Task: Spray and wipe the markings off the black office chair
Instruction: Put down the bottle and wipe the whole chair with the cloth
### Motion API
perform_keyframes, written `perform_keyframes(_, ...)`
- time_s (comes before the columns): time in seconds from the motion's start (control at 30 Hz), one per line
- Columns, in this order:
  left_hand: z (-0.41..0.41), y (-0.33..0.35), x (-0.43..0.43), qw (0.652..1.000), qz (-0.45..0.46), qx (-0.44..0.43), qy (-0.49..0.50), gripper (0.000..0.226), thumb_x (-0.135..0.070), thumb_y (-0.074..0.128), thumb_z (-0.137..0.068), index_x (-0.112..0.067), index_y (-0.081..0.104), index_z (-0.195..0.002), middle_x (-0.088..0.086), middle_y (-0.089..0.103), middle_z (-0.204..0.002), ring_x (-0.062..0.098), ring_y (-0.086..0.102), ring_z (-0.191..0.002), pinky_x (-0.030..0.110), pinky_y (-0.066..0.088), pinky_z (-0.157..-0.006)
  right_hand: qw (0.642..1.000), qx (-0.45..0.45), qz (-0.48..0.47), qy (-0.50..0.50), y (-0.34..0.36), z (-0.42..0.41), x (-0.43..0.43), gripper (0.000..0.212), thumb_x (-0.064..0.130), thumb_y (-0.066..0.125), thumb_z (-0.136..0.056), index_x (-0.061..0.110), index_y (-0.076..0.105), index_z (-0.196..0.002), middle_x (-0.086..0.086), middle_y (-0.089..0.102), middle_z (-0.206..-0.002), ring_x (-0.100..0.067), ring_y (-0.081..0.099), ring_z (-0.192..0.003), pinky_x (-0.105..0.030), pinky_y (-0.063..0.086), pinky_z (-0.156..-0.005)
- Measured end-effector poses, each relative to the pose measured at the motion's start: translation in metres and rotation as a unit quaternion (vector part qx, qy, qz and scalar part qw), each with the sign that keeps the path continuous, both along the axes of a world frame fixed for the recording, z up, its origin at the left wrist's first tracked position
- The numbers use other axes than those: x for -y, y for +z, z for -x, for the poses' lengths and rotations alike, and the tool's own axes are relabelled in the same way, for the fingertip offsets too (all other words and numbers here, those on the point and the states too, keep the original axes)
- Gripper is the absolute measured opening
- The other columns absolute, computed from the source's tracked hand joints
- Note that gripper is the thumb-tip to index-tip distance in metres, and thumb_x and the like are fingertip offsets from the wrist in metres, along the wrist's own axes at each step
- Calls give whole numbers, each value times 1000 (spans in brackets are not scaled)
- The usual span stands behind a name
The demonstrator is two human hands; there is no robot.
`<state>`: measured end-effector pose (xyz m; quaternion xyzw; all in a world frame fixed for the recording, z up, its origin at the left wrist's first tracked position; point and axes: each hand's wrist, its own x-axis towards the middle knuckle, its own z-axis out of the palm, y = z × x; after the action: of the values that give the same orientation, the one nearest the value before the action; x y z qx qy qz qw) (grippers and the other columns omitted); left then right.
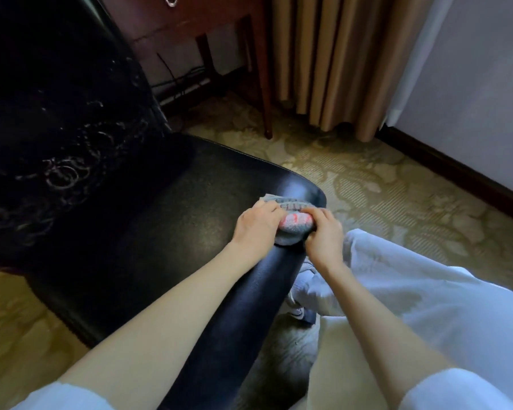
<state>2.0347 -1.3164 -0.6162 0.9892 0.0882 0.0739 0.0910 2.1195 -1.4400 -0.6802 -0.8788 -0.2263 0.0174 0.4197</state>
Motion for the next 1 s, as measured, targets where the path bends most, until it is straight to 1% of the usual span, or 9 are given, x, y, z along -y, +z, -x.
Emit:
perform_keyframes(0.13, 34, -4, 1, 997, -38, 14, -65, 23, -12, 63, -74, -17, 71, -96, 3, 66, -93, 26, 63, -85, 36, 56, -62, 997, -47, -50, -38, -10, 54, 6, 46, -5, 47, -72, 23, 66, -103, 0, 63, -107, -27, 55, -95, -28, 36, -83)
perform_keyframes(0.27, 77, 3, 5, 996, -34, 13, -76, 34, -24, 40, -77, -21, 70, -94, -4, 66, -93, 22, 62, -81, 30, 54, -59, 996, -56, -55, -49, -10, 96, 12, 47, -9, 49, -71, 21, 67, -102, -1, 64, -109, -27, 54, -96, -25, 33, -86)
perform_keyframes(0.4, 115, 4, 10, 997, -38, -1, -66, 33, -22, 44, -76, -22, 67, -99, -6, 65, -99, 20, 62, -84, 31, 53, -60, 999, -24, -45, -13, -9, 122, 21, 49, -11, 52, -67, 19, 67, -102, -2, 63, -108, -28, 55, -98, -19, 28, -88)
perform_keyframes(0.5, 121, 3, 12, 997, -44, -12, -59, 39, -21, 42, -74, -21, 66, -104, -6, 64, -104, 20, 60, -91, 32, 54, -65, 997, -56, -57, -13, -8, 122, 22, 54, -15, 50, -66, 21, 67, -103, 1, 62, -108, -25, 53, -101, -19, 31, -91)
perform_keyframes(0.57, 110, 2, 13, 998, -42, -15, -52, 40, -20, 41, -72, -20, 65, -103, -5, 62, -102, 21, 57, -93, 35, 53, -68, 991, -89, -95, -33, -6, 115, 20, 56, -16, 47, -64, 21, 67, -101, 3, 63, -103, -23, 54, -98, -30, 41, -92)
perform_keyframes(0.67, 76, 0, 11, 998, -41, -6, -53, 37, -21, 41, -72, -20, 65, -100, -5, 62, -100, 20, 54, -93, 35, 52, -69, 977, -127, -147, -84, -11, 93, 16, 54, -14, 44, -65, 21, 66, -99, 4, 64, -100, -20, 56, -98, -38, 45, -93)
perform_keyframes(0.87, -35, -1, -7, 995, -57, -12, -82, 45, -28, 32, -76, -16, 67, -101, 3, 63, -101, 28, 56, -95, 35, 52, -68, 967, -167, -150, -123, -11, 0, -3, 51, -12, 42, -71, 16, 66, -106, -5, 63, -108, -17, 53, -98, -23, 37, -86)
perform_keyframes(0.93, -74, -2, -15, 995, -68, -22, -74, 40, -25, 37, -80, -17, 66, -107, 5, 60, -106, 29, 53, -100, 35, 47, -70, 967, -184, -152, -93, -16, -46, -12, 57, -10, 41, -64, 17, 66, -108, -6, 63, -110, -19, 55, -101, -29, 42, -90)
perform_keyframes(1.0, -109, -7, -24, 995, -72, -28, -67, 33, -17, 50, -84, -18, 62, -115, 5, 56, -114, 28, 48, -106, 35, 42, -74, 961, -215, -157, -76, -21, -83, -20, 64, 2, 37, -52, 26, 65, -104, -6, 65, -105, -27, 61, -97, -35, 52, -82)
